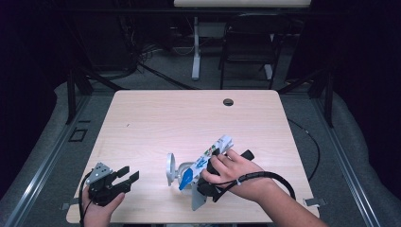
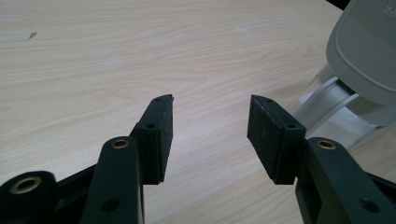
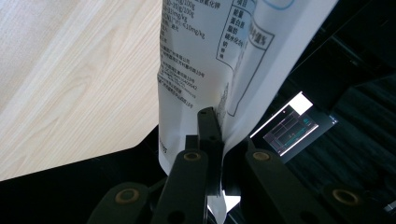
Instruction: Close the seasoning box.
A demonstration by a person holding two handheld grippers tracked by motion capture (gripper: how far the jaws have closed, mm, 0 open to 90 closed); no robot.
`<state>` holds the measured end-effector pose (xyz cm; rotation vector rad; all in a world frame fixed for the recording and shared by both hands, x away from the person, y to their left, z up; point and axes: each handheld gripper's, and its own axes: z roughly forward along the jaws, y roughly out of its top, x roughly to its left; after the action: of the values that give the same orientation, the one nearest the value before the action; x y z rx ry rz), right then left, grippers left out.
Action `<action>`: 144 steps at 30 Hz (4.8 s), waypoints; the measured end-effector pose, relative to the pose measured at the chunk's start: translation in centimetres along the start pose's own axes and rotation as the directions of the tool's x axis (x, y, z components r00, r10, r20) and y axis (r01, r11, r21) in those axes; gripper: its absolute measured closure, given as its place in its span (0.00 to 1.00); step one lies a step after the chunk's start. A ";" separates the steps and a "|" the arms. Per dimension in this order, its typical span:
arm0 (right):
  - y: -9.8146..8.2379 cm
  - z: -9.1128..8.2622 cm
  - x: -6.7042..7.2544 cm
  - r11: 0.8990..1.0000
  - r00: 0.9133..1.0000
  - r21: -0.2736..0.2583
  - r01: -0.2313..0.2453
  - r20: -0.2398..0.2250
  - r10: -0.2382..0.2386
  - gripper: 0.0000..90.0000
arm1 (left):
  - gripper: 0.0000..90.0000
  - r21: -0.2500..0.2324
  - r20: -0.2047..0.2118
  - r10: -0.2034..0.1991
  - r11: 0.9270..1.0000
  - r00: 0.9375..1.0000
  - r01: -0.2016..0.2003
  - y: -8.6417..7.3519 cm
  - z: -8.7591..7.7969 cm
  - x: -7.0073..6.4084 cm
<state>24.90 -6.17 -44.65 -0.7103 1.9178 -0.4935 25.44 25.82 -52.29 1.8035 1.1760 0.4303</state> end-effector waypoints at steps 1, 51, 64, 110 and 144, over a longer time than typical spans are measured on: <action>0.0 0.0 0.0 1.000 1.000 -0.001 0.000 0.004 0.000 1.00 | 0.57 0.006 0.001 0.000 1.000 1.000 0.000 0.0 -0.1 0.0; -0.2 0.1 0.2 1.000 1.000 -0.002 -0.016 -0.009 0.016 1.00 | 0.57 0.007 0.002 -0.002 1.000 1.000 0.002 -0.1 0.1 0.1; -1.2 0.3 1.0 0.972 0.976 -0.091 -0.216 -0.061 0.211 1.00 | 0.57 0.026 -0.008 -0.001 1.000 1.000 0.001 -0.4 0.4 0.1; -5.3 4.5 6.6 0.336 0.359 -0.130 -0.933 -0.406 0.841 1.00 | 0.57 0.027 -0.016 -0.007 1.000 1.000 0.007 -0.5 0.6 0.6; -5.0 8.3 13.2 -0.240 -0.196 -0.033 -0.970 -0.475 0.858 1.00 | 0.57 0.041 -0.026 0.006 0.999 1.000 -0.005 -0.8 1.1 0.1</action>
<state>29.27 -18.96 -53.85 0.9467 2.1635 1.0026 25.82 25.49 -53.52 1.8412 1.2059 0.4366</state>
